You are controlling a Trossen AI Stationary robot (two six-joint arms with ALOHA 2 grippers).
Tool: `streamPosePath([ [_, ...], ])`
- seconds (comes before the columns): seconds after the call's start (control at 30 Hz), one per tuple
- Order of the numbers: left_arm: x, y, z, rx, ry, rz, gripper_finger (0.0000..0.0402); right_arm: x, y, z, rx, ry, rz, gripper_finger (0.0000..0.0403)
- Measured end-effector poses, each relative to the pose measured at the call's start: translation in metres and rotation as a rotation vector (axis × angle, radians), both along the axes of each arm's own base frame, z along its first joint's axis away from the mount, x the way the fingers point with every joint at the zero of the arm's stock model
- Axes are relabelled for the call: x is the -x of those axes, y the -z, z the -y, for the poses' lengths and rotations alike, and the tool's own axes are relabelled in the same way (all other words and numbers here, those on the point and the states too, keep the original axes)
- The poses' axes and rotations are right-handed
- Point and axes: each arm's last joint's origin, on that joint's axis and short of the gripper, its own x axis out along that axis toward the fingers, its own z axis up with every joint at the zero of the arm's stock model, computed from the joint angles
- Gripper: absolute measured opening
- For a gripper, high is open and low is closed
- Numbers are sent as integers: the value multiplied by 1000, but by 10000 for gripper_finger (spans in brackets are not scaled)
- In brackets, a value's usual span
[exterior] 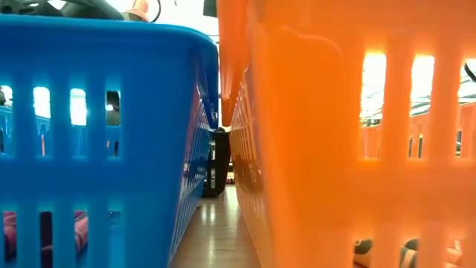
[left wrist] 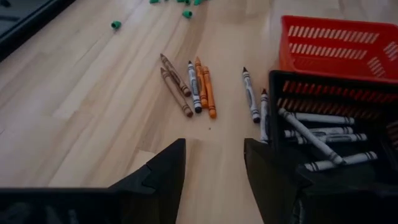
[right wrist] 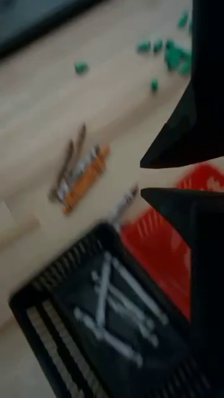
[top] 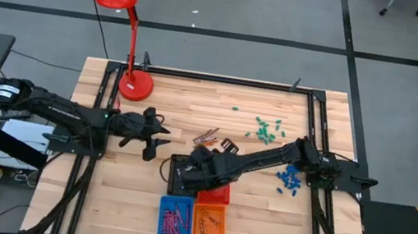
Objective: Sort crayons
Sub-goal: Put the brown crayon into the red basket
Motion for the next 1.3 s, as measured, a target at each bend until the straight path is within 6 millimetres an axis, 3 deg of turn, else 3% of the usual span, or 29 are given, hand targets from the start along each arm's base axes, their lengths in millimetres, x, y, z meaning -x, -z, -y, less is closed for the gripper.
streamPosePath([
  [0.23, -28, 1, -5, -11, -7, -70, 157, 23, -22, 27, 86, 19, 11, 38],
  [0.33, -40, 4, -8, -29, -7, -96, 155, 36, -22, 39, 121, 32, 8, 35],
  [0.8, -93, -2, -45, -10, -62, -107, 155, 85, 32, 91, 131, -61, 72, 34],
  [1.07, -117, 18, -62, 7, -100, -180, 155, 116, 55, 100, 111, -92, 252, 34],
  [1.3, -136, 31, -63, 19, -95, -220, 155, 124, 67, 104, 139, -174, 480, 34],
])
